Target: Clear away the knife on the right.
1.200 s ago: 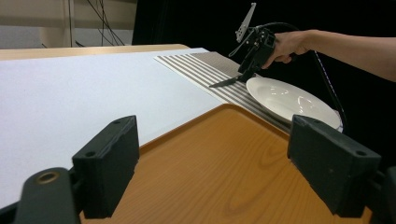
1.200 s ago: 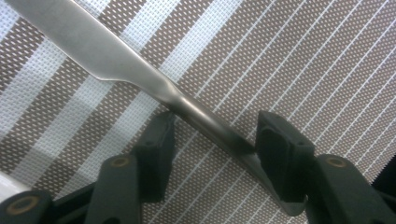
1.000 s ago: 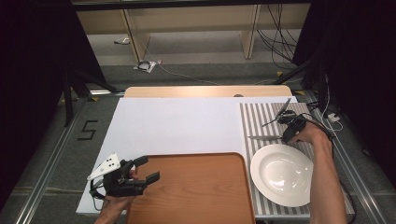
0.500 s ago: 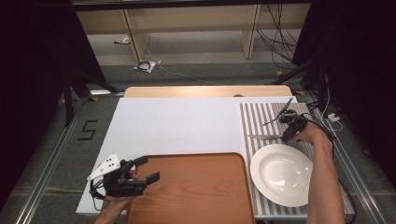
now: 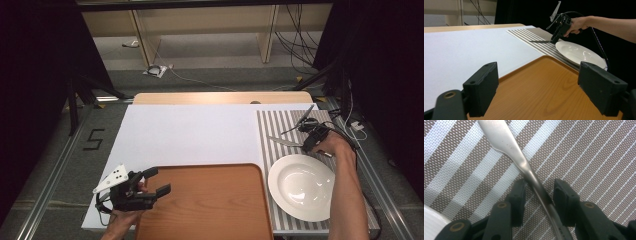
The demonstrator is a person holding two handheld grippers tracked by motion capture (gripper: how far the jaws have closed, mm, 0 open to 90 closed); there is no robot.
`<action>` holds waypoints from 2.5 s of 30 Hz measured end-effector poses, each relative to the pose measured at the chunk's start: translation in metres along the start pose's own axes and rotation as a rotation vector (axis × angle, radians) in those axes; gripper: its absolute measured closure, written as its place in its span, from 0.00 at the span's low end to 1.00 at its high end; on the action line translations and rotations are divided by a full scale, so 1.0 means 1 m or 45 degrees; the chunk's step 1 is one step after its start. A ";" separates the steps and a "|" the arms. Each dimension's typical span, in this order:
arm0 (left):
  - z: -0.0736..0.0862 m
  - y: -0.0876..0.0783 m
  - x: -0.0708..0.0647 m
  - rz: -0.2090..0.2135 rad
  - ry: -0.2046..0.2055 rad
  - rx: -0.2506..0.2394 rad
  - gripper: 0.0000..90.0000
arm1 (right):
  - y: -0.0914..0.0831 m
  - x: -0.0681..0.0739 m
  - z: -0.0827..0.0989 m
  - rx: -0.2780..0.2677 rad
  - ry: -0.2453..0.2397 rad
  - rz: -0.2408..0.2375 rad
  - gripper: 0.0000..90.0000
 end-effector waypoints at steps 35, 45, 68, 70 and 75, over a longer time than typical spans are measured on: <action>-0.001 0.000 0.001 -0.006 -0.001 -0.002 0.19 | -0.027 0.010 -0.012 -0.106 -0.201 0.191 0.89; 0.000 0.001 0.003 -0.010 -0.004 -0.001 0.19 | -0.059 0.018 -0.020 -0.265 -0.239 0.292 0.90; 0.000 0.001 0.003 -0.013 -0.002 0.002 0.19 | -0.149 0.111 -0.047 -0.895 -0.094 0.138 0.90; 0.000 0.000 0.003 -0.013 0.001 0.002 0.19 | -0.157 0.125 -0.049 -0.943 -0.110 0.105 0.90; -0.001 0.000 0.002 -0.011 0.001 -0.002 0.19 | -0.163 0.156 -0.051 -1.010 -0.134 0.041 0.90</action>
Point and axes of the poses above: each handheld gripper's, and its own axes: y roughly forward along the jaws, z roughly out of its underside, x roughly to its left, the point moved 9 cm from there along y, roughly forward along the jaws, and after that the axes turned 9 degrees about -y, right-handed, at the moved point
